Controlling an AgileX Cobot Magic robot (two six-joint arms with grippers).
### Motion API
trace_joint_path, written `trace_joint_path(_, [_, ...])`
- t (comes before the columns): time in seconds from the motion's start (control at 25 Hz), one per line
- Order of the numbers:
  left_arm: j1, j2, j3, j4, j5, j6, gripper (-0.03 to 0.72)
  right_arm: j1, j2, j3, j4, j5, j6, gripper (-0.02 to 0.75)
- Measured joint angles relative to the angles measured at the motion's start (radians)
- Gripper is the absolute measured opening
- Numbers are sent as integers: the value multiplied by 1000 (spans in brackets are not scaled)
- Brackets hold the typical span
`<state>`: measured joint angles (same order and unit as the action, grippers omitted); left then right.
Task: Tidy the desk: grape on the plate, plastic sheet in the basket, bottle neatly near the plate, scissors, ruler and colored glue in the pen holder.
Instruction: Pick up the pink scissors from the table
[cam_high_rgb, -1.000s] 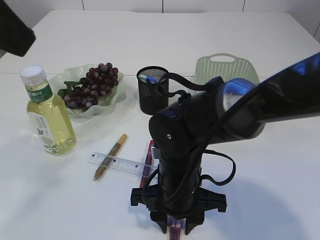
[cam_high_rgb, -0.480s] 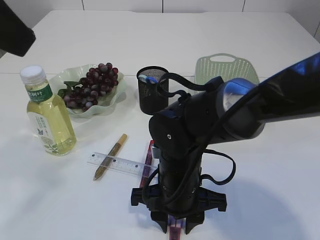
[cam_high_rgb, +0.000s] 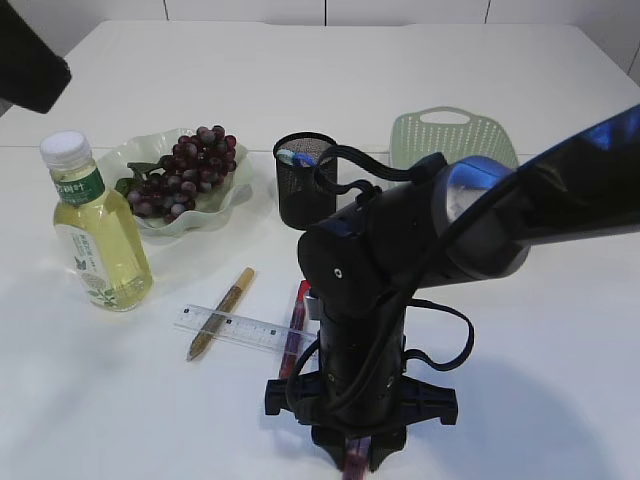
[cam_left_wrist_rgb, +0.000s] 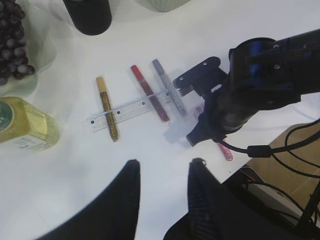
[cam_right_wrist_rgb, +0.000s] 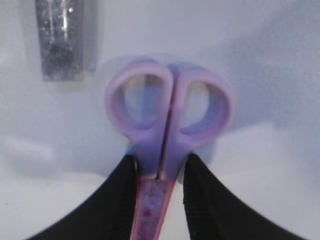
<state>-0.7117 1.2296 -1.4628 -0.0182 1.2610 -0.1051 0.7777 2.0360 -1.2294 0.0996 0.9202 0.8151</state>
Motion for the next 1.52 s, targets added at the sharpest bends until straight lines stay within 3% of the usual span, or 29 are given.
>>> trace_joint_path(1.0, [0, 0, 0, 0, 0, 0, 241, 0, 0, 0, -5, -16, -6, 196])
trace_joint_path(1.52, [0, 0, 0, 11, 0, 2, 241, 0, 0, 0, -27, 15, -172, 195])
